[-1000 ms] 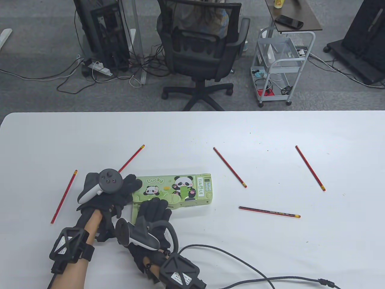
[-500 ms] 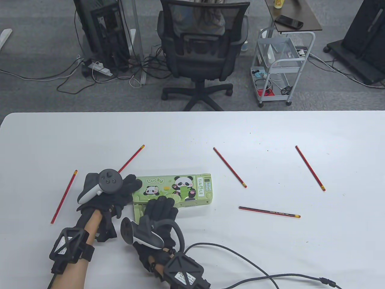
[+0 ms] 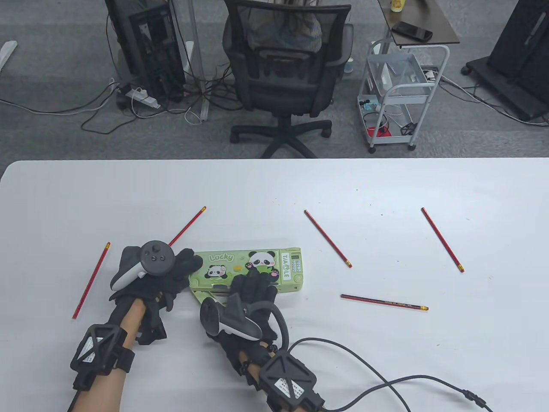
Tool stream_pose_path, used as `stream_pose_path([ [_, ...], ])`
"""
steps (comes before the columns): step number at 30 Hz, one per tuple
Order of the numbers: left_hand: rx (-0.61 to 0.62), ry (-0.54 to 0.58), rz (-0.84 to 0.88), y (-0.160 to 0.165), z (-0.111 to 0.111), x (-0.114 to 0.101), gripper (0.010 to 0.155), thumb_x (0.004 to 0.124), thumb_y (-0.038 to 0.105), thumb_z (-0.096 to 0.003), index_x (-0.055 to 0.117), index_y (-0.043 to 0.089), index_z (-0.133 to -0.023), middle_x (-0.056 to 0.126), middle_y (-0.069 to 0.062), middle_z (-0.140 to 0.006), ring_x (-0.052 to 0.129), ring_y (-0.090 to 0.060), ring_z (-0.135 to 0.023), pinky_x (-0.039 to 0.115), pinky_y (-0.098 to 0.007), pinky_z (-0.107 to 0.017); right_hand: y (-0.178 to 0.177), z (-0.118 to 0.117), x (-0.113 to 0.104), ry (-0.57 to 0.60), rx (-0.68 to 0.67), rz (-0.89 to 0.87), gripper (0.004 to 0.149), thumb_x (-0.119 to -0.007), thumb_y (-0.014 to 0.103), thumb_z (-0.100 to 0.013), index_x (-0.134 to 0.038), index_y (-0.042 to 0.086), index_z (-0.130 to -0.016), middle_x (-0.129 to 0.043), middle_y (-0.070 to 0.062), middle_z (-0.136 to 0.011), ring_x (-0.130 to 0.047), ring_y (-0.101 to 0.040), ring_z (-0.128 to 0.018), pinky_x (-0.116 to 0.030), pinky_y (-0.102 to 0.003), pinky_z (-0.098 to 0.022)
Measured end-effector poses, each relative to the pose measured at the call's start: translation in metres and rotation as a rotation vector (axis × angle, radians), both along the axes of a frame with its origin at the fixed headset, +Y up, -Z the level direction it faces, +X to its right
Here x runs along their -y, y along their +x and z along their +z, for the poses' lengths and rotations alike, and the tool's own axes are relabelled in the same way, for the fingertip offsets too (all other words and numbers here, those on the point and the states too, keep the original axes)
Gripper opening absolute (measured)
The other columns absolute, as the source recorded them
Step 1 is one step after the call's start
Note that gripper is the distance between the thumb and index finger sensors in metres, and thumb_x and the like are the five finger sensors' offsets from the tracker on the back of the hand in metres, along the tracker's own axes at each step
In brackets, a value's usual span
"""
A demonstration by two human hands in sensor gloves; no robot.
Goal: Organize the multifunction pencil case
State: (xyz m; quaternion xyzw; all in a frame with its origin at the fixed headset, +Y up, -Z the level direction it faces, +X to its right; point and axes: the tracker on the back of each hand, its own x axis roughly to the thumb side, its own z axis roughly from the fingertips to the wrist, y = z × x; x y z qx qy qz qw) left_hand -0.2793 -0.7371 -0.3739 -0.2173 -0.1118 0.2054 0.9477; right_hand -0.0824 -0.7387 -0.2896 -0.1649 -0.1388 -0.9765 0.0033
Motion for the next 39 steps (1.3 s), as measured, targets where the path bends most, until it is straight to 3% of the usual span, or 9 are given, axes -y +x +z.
stream_pose_path([
  [10, -0.001, 0.004, -0.004, 0.0, 0.0, 0.0, 0.06, 0.071, 0.025, -0.0505, 0.05, 0.042, -0.104, 0.038, 0.006, -0.12, 0.049, -0.034, -0.114, 0.047, -0.07, -0.074, 0.026, -0.028, 0.0, 0.044, 0.059, -0.012, 0.116, -0.064, 0.055, -0.052, 0.003, -0.026, -0.1, 0.008, -0.058, -0.09, -0.002, -0.081, -0.08, -0.022, -0.084, -0.058],
  [22, 0.001, 0.012, -0.015, 0.001, 0.0, 0.0, 0.06, 0.071, 0.025, -0.0503, 0.05, 0.042, -0.104, 0.038, 0.006, -0.12, 0.049, -0.034, -0.114, 0.047, -0.069, -0.074, 0.027, -0.059, 0.001, 0.039, 0.027, 0.006, 0.118, -0.062, 0.059, -0.048, 0.001, -0.025, -0.101, 0.005, -0.057, -0.092, -0.004, -0.081, -0.082, -0.022, -0.083, -0.059],
  [39, 0.001, 0.019, -0.025, 0.002, 0.0, 0.0, 0.06, 0.071, 0.025, -0.0503, 0.05, 0.043, -0.104, 0.038, 0.006, -0.12, 0.049, -0.033, -0.114, 0.047, -0.069, -0.074, 0.025, -0.072, -0.001, 0.017, -0.031, 0.078, 0.118, -0.061, 0.064, -0.045, -0.003, -0.019, -0.105, -0.004, -0.054, -0.099, -0.014, -0.08, -0.088, -0.027, -0.082, -0.063],
])
